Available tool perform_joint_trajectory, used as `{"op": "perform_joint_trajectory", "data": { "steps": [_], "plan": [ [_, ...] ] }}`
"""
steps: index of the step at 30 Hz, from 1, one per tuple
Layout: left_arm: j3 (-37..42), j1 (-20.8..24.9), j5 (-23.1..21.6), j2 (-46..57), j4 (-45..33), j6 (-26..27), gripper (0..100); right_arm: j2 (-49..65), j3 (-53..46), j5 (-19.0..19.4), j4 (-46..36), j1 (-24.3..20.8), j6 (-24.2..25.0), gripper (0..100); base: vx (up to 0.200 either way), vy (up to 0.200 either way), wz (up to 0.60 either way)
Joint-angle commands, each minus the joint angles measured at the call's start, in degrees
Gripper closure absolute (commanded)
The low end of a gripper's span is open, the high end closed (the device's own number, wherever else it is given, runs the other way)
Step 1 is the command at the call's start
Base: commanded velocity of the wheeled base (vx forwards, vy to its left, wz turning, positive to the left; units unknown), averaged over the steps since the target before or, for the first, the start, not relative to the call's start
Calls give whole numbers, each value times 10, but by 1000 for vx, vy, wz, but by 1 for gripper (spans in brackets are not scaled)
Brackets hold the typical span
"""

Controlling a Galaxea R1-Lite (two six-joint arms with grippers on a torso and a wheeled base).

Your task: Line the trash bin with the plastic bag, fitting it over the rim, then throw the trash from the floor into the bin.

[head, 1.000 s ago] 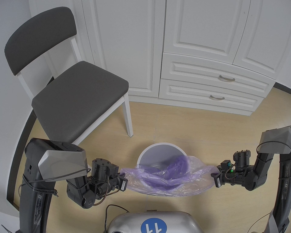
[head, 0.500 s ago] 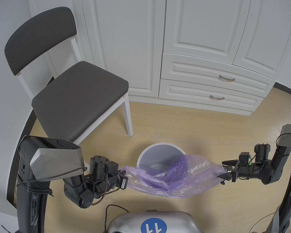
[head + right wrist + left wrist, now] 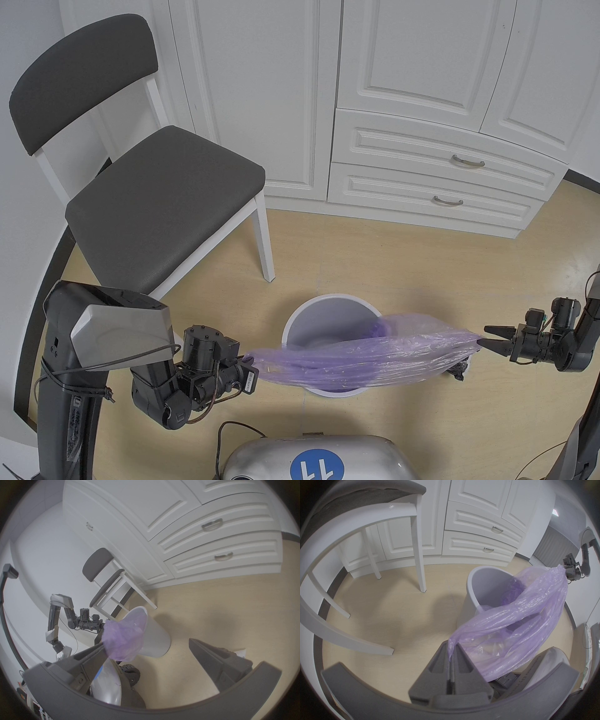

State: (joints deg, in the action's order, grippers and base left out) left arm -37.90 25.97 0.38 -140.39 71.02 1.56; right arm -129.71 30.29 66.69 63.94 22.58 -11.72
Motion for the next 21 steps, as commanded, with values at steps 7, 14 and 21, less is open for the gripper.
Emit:
{"op": "perform_joint_trajectory", "data": {
  "steps": [7, 14, 21],
  "plan": [
    [-5, -6, -4, 6, 6, -2, 100, 13, 6, -2, 88, 13, 82, 0, 0, 0, 0],
    [37, 22, -3, 73, 5, -21, 100, 105, -54, -73, 226, -84, 189, 0, 0, 0, 0],
    [56, 34, 5, 115, -1, -22, 100, 134, -6, -160, 222, -279, 188, 0, 0, 0, 0]
  ]
}}
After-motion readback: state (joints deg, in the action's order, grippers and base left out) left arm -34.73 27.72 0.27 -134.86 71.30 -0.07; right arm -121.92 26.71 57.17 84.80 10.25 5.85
